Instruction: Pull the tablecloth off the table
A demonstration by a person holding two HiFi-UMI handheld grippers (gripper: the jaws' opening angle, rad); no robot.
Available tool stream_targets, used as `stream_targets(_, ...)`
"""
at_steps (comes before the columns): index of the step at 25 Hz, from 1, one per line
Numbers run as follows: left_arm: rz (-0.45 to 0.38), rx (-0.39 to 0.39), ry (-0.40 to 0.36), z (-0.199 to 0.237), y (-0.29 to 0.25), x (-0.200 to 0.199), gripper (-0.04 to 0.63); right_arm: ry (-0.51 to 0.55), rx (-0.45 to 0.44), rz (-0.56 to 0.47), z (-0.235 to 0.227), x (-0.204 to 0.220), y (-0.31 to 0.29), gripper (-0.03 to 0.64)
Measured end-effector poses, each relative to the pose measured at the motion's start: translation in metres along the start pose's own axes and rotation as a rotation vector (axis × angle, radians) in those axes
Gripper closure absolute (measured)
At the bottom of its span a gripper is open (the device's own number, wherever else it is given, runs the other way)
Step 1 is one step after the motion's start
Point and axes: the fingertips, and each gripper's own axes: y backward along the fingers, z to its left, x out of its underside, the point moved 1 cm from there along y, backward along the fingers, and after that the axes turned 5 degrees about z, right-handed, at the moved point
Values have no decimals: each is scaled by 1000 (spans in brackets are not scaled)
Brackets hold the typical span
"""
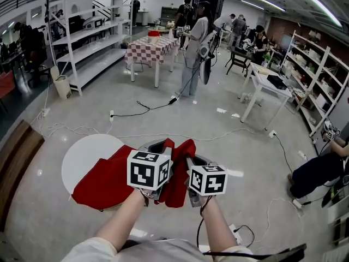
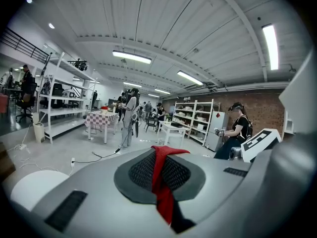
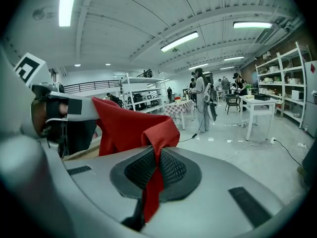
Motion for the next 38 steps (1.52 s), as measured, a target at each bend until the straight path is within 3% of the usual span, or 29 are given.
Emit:
stream_targets(15,50,106,-54,-76,-43,5,577,-68,93,-16,-76,11,46,588)
stream_targets(26,83,114,-51,-61,-52,17,577,-184,159,-82,-107,15,49,588)
stream_targets(32,113,211,-82,-81,-67,21,577,-251,223,-89,-117,22,52,588)
stream_targets(38,136,383,-117,-135,-84,25,577,-294,362,-97,-142,34,89,588)
